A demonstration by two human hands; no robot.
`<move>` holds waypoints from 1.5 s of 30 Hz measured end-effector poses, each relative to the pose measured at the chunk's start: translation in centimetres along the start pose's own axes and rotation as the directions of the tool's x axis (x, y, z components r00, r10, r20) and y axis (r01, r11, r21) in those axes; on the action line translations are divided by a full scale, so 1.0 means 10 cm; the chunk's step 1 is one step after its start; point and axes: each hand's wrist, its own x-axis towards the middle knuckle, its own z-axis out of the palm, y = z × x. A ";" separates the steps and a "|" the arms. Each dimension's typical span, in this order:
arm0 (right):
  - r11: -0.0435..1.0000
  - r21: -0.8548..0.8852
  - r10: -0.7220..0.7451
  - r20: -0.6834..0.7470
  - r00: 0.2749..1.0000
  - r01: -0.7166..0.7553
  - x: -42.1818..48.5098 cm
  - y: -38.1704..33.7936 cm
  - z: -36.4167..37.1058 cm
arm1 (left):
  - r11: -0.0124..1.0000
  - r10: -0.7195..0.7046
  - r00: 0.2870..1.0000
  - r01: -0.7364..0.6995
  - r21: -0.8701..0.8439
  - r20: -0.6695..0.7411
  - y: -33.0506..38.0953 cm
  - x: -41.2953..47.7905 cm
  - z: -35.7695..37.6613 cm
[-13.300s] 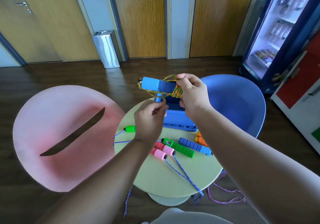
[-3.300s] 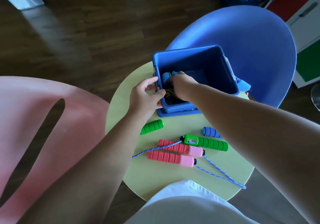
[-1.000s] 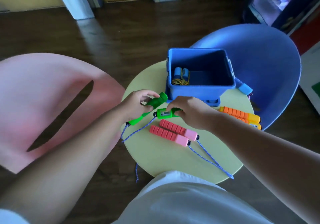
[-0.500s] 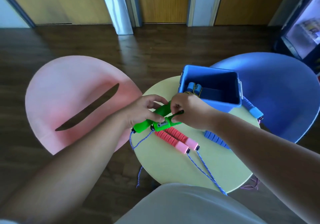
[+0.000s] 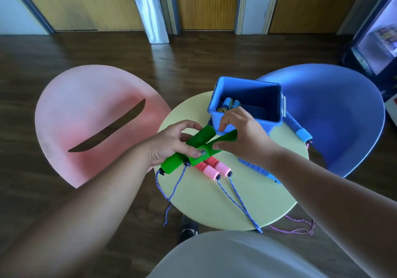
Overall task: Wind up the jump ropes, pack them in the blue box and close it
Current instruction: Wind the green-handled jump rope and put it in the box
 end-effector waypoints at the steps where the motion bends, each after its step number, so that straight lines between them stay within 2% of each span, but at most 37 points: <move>1: 0.998 0.026 0.060 -0.025 0.998 -0.060 -0.04 0.05 -0.01 | 1.000 0.000 1.000 0.001 -0.006 0.006 -0.01 -0.01 0.03; 3: 0.966 0.112 0.234 0.011 0.972 -0.234 -0.11 0.11 -0.04 | 1.000 0.002 1.000 -0.002 -0.006 0.007 -0.01 -0.03 0.08; 5: 0.877 0.277 0.374 0.118 0.920 -0.393 -0.18 0.16 -0.06 | 1.000 -0.001 1.000 0.001 0.021 -0.001 -0.02 -0.04 0.12; 7: 0.799 0.414 0.412 0.153 0.898 -0.437 -0.24 0.20 -0.08 | 0.997 -0.003 1.000 0.003 0.083 0.002 -0.02 -0.03 0.17; 10: 0.769 0.512 0.384 0.111 0.917 -0.384 -0.33 0.19 -0.08 | 0.992 0.012 1.000 -0.011 0.123 -0.009 -0.01 0.00 0.26; 16: 0.784 0.548 0.316 0.051 0.947 -0.291 -0.42 0.11 -0.03 | 0.981 0.087 0.994 -0.074 0.177 -0.067 0.08 0.06 0.46; 21: 0.738 0.625 0.261 0.085 0.962 -0.255 -0.49 0.08 -0.07 | 0.962 0.108 0.992 -0.088 0.260 -0.066 0.16 0.08 0.53; 26: 0.707 0.670 0.205 0.112 0.972 -0.227 -0.54 0.05 -0.10 | 0.958 0.121 0.990 -0.098 0.269 -0.069 0.26 0.12 0.65; 32: 0.659 0.729 0.274 -0.006 0.962 -0.183 -0.58 0.10 -0.14 | 0.942 0.128 0.992 -0.123 0.312 0.003 0.39 0.24 0.69; 36: 0.609 0.780 0.363 -0.113 0.925 -0.143 -0.57 0.14 -0.22 | 0.918 0.152 0.987 -0.124 0.378 -0.045 0.32 0.24 0.46; 39: 0.578 0.810 0.411 -0.188 0.892 -0.096 -0.51 0.13 -0.23 | 0.967 0.158 0.972 -0.117 0.225 -0.173 0.17 0.19 0.35; 42: 0.537 0.840 0.458 -0.211 0.864 -0.079 -0.43 0.03 -0.08 | 0.982 0.153 0.949 -0.178 -0.067 -0.274 0.05 0.16 0.42; 43: 0.540 0.838 0.465 -0.218 0.858 -0.081 -0.40 -0.02 -0.02 | 0.969 0.169 0.933 -0.216 -0.119 -0.318 0.02 0.16 0.47; 45: 0.574 0.814 0.451 -0.224 0.864 -0.089 -0.37 -0.11 0.10 | 0.947 0.235 0.864 -0.307 -0.096 -0.444 0.00 0.18 0.52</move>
